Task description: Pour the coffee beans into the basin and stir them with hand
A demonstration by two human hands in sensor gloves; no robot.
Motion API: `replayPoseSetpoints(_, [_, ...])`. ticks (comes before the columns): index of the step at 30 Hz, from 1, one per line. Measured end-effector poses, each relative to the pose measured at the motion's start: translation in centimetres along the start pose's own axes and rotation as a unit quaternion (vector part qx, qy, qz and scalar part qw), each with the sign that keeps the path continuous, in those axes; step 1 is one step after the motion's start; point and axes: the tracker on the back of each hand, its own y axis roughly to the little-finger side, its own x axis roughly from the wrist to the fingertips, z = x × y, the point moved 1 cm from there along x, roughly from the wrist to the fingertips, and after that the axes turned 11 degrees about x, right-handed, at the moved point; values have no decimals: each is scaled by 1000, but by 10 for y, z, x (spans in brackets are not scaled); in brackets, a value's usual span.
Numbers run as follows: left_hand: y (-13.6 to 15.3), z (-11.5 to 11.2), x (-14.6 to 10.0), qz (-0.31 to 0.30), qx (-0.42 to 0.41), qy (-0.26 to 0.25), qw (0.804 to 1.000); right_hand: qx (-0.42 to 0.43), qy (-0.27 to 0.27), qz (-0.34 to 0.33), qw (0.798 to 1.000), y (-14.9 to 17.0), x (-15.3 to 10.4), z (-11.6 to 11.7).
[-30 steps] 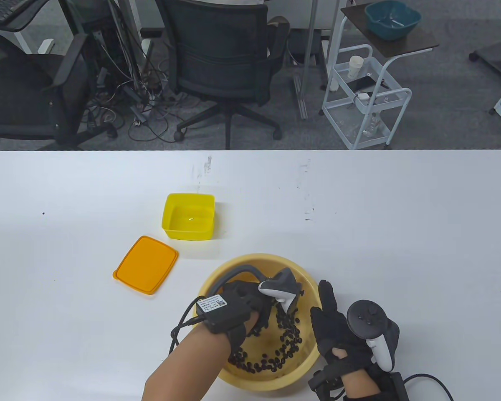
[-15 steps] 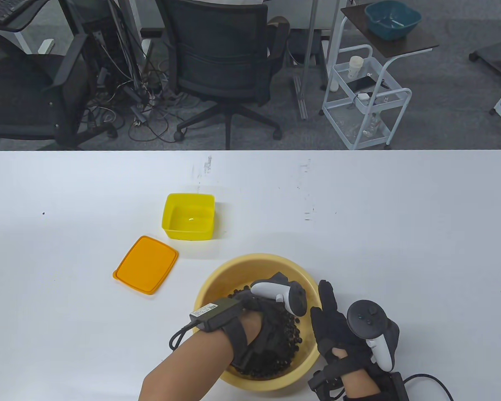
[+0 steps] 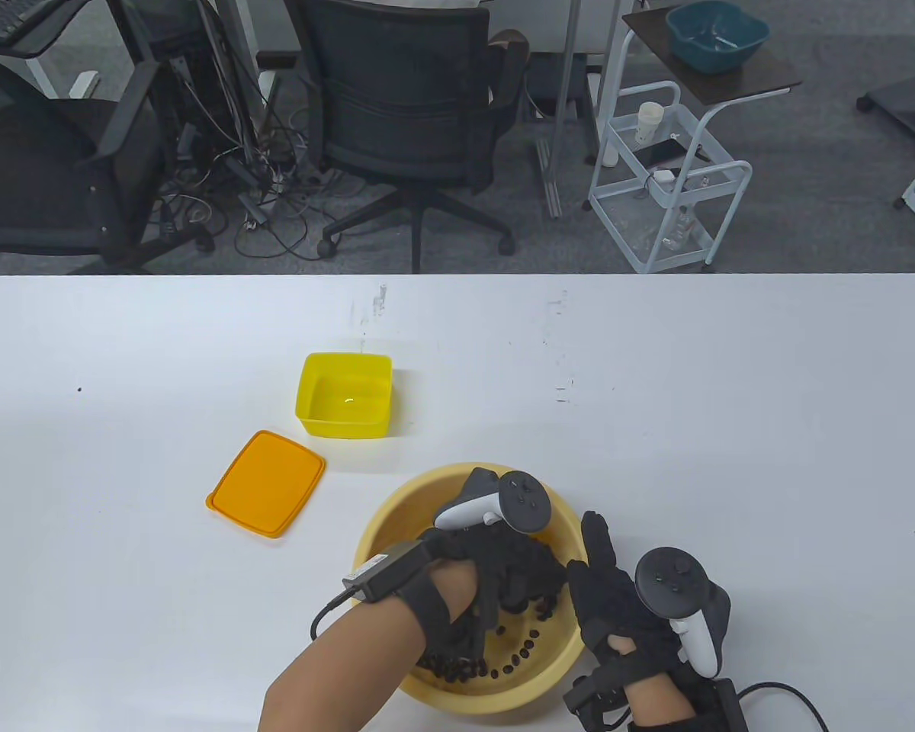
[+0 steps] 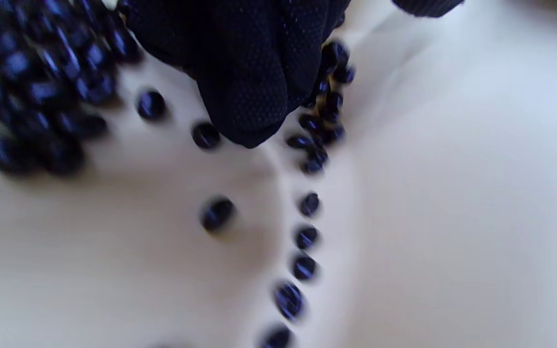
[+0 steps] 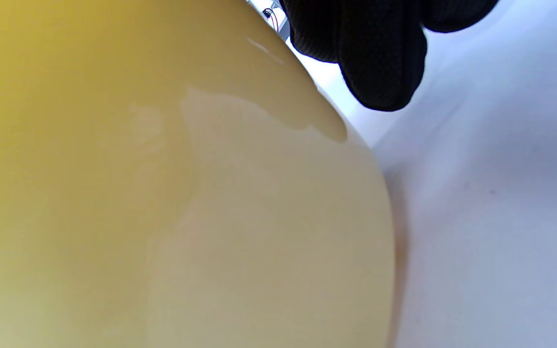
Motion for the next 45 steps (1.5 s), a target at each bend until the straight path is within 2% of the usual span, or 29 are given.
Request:
replayPoseSetpoints(3, [-2, 6, -7, 36, 112, -60, 991, -1, -1, -1, 1000, 0, 0, 0])
replayPoseSetpoints(5, [-5, 7, -11, 64, 199, -73, 975, -1, 0, -1, 1000, 0, 0, 0])
replayPoseSetpoints(8, [-2, 2, -15, 147, 316, -33, 937, -2, 1, -1, 1000, 0, 0, 0])
replayPoseSetpoints(9, [0, -1, -15, 179, 358, 3, 916, -3, 2, -1, 1000, 0, 0, 0])
replayPoseSetpoints(12, [1, -7, -16, 200, 418, 57, 884, -3, 2, 0, 1000, 0, 0, 0])
replayPoseSetpoints(15, [2, -12, -14, 216, 432, 108, 869, -5, 4, 0, 1000, 0, 0, 0])
replayPoseSetpoints(18, [9, -15, -14, 227, 377, 175, 881, -5, 6, 1, 1000, 0, 0, 0])
replayPoseSetpoints(22, [15, -21, -17, 192, 301, 221, 908, -4, 8, 4, 1000, 1, -1, 0])
replayPoseSetpoints(27, [16, -30, -15, 124, 211, 262, 934, -2, 10, 6, 1000, 1, -1, 0])
replayPoseSetpoints(32, [11, -37, -16, 72, 94, 266, 957, 1, 6, 6, 1000, 1, 0, 0])
replayPoseSetpoints(36, [3, -39, -13, 12, -4, 227, 974, 3, 1, 2, 1000, 1, 0, 0])
replayPoseSetpoints(41, [6, -32, -14, -22, -115, 160, 980, 6, -4, -1, 1000, 1, 0, 0])
replayPoseSetpoints(44, [6, -22, -17, -11, -93, 79, 992, 9, -4, -1, 1000, 1, 0, 0])
replayPoseSetpoints(45, [5, -17, -19, 19, -43, 24, 999, 10, -4, -1, 1000, 1, 0, 0])
